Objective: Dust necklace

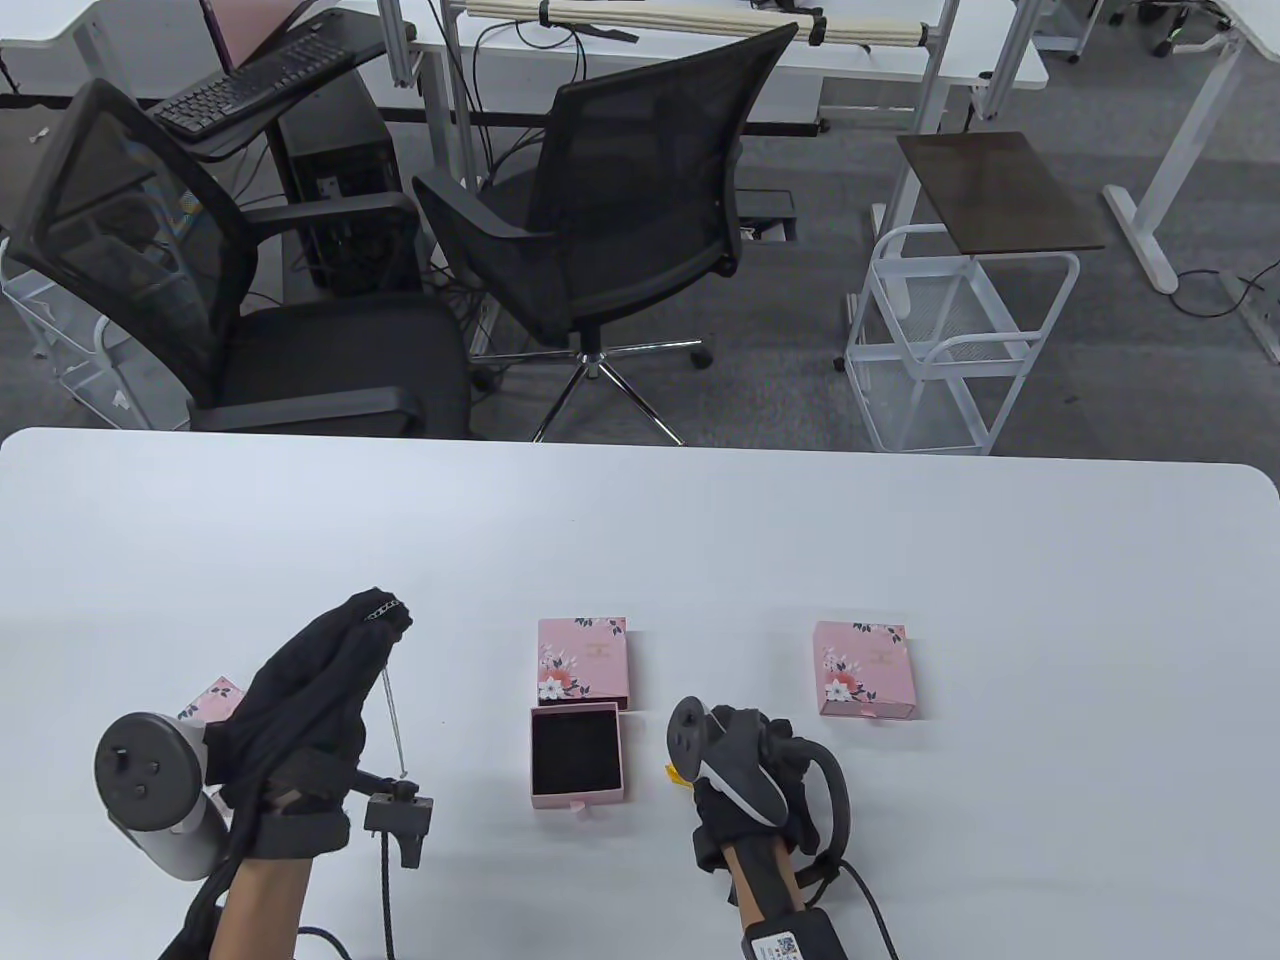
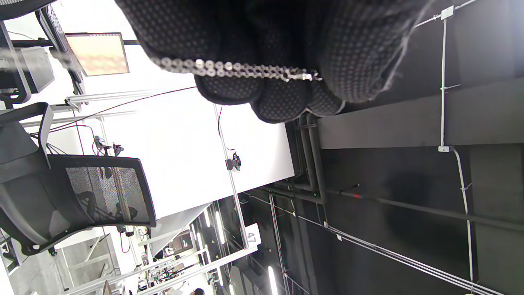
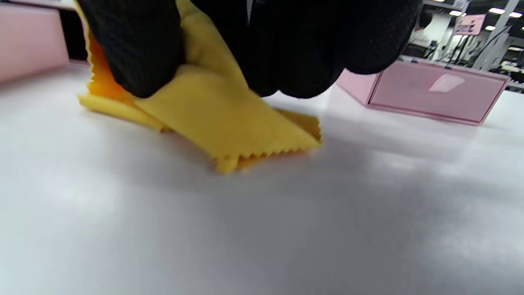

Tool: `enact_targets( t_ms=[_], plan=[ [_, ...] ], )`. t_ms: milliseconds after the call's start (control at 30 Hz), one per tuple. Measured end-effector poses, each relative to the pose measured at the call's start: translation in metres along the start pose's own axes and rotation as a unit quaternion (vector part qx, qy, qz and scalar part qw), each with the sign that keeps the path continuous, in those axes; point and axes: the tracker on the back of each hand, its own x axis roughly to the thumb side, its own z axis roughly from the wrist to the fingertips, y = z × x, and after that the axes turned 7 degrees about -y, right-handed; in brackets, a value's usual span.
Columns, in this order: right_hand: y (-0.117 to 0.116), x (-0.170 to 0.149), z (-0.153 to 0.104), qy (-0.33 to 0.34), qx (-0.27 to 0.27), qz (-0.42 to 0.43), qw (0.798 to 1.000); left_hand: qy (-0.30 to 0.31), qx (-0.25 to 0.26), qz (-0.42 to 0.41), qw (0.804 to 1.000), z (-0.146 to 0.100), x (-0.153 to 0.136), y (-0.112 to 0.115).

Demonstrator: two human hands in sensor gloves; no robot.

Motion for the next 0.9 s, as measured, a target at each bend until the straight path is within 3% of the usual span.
enact_targets(
  t_ms=[167,267,333,667,800,900],
  plan=[
    [0.006,-0.002,-0.003,0.003,-0.002,0.011,1.0,-0.005,-0.002,0.003,1.0,0.001,-0.003,0.002],
    [0.017,-0.009,-0.009,0.006,0.014,0.06,0.998,-0.007,-0.004,0.003,1.0,0.001,-0.004,0.003],
    [0.027,-0.014,-0.016,0.011,-0.002,0.106,0.994,-0.008,-0.007,0.006,1.0,0.001,-0.004,0.005],
    [0.074,-0.025,-0.045,0.037,-0.12,0.159,0.979,0.002,-0.035,0.02,0.999,-0.004,-0.001,0.022],
    [0.092,-0.018,-0.064,0.085,-0.19,0.213,0.955,0.002,-0.048,0.026,0.999,-0.006,-0.001,0.029],
    [0.107,-0.005,-0.079,0.161,-0.194,0.27,0.929,0.0,-0.064,0.03,0.998,-0.006,-0.002,0.034]
  ],
)
